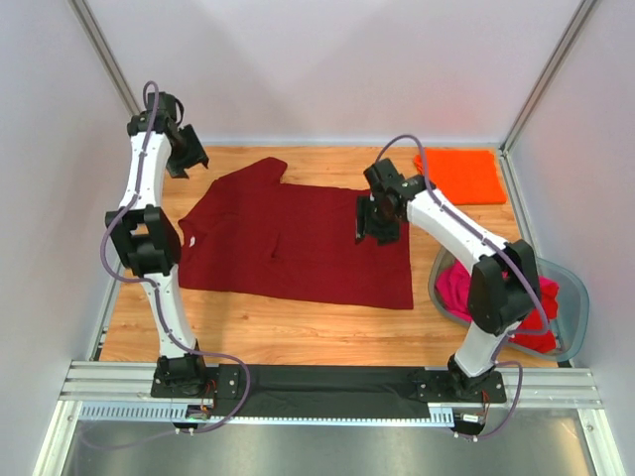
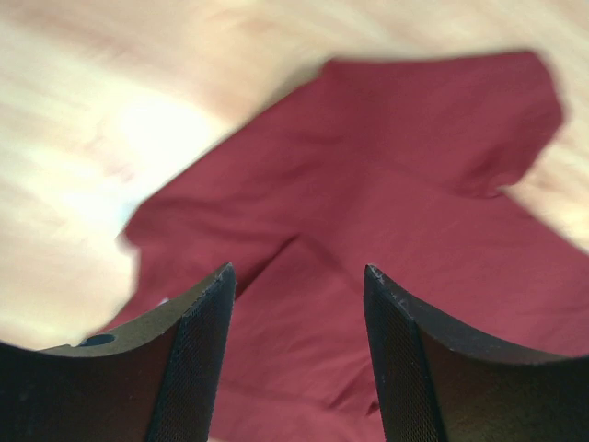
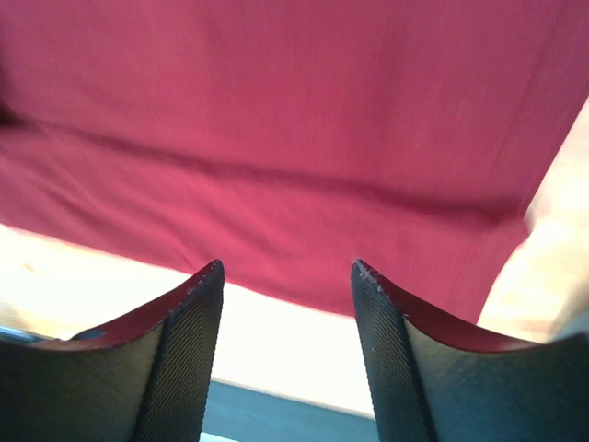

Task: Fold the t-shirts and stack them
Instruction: Fold the tshirt

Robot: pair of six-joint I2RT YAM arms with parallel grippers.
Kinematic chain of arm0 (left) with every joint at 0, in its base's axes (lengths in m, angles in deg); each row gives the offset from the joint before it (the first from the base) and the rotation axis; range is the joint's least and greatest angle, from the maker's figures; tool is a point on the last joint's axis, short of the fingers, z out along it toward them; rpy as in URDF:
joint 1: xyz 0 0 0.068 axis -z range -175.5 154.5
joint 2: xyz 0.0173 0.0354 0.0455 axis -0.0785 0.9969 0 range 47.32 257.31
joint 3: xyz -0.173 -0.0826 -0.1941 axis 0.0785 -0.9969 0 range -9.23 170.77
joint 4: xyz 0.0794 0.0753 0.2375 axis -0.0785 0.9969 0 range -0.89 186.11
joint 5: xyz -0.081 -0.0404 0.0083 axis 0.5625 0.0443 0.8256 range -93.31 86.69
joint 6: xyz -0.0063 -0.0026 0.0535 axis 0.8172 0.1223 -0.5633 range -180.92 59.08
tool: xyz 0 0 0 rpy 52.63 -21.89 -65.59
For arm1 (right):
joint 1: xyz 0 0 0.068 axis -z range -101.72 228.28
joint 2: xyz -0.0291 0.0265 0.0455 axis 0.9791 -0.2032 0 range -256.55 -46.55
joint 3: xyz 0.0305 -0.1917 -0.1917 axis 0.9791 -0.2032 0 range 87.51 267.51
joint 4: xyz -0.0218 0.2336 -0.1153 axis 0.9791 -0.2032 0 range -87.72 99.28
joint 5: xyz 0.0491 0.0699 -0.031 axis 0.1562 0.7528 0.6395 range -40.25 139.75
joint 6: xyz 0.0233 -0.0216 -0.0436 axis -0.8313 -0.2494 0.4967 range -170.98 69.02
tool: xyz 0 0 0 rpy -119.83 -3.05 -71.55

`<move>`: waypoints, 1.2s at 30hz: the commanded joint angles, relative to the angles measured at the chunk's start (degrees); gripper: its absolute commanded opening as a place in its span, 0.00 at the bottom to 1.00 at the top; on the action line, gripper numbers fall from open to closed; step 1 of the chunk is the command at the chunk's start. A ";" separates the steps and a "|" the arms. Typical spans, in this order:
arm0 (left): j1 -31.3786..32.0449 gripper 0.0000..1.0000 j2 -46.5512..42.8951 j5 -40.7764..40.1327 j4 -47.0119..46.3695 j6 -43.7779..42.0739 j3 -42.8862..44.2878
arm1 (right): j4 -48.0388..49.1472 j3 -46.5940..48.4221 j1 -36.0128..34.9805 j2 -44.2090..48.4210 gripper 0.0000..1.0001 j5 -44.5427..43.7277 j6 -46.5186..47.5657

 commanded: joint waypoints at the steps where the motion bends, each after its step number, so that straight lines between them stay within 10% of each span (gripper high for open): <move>1: -0.07 0.65 6.46 10.37 -8.09 1.13 0.40 | 1.77 9.32 5.75 -4.41 0.60 2.25 2.17; 21: 0.28 0.66 18.52 13.80 -34.91 6.93 2.27 | 14.68 30.09 12.45 -25.85 0.63 16.41 -2.39; 28: 5.11 0.67 6.76 2.57 -25.96 1.31 -1.61 | 7.24 49.25 11.39 -38.96 0.59 12.90 -5.21; 36: 9.68 0.61 2.61 5.45 -13.46 6.85 -10.10 | 6.16 34.97 11.22 -34.84 0.43 10.79 -2.49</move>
